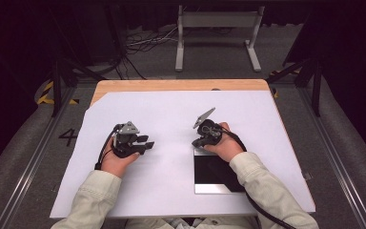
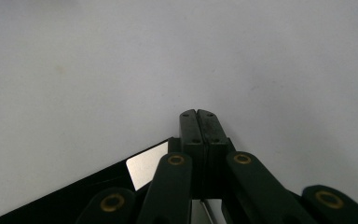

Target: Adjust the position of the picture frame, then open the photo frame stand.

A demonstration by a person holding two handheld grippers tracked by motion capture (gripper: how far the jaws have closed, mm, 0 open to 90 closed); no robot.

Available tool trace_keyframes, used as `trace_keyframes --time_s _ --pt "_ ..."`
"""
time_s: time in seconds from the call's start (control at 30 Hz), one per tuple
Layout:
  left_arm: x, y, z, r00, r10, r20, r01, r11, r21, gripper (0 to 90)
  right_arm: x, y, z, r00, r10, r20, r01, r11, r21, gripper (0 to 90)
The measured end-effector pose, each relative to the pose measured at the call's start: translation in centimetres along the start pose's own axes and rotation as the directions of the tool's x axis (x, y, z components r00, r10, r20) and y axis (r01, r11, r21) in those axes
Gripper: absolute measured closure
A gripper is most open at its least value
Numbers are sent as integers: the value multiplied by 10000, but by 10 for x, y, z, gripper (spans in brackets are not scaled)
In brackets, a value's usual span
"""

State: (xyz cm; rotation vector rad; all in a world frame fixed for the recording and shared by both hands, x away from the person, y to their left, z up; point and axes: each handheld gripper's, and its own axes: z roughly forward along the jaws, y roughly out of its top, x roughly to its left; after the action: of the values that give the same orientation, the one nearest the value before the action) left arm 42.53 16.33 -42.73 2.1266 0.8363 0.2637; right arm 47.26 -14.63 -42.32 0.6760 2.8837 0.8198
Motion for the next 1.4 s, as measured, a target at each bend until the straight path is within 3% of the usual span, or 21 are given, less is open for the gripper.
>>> trace_keyframes --time_s 0.17,0.27,0.6,0.9,1.03,1.17,1.4 --pt "-1 0 0 10000 39 -6 -39 10000 -30 600 -1 -3 -3 9998 180 39 -180 9998 -44 900" --pt "-3 1 -4 9999 125 -98 -126 9998 -147 599 0 -8 -11 9990 414 146 -408 9984 -392 900" --pt "-12 -13 -26 9969 786 -87 -791 9942 -729 587 9 -38 -67 9989 348 326 -291 9863 -1622 864" --pt "-13 -18 -28 9964 851 13 -846 9923 -902 578 14 -66 -105 9932 689 934 -462 9730 -2259 791" --pt "-17 -17 -30 9944 1056 21 -1049 9896 -984 578 16 -76 -120 9911 803 1061 -507 9652 -2567 769" --pt "-18 -17 -29 9946 1034 61 -1024 9904 -928 574 18 -86 -128 9894 965 1090 -628 9585 -2781 750" --pt "-19 -18 -27 9934 1144 70 -1134 9897 -878 573 20 -99 -132 9847 1205 1255 -846 9619 -2600 722"
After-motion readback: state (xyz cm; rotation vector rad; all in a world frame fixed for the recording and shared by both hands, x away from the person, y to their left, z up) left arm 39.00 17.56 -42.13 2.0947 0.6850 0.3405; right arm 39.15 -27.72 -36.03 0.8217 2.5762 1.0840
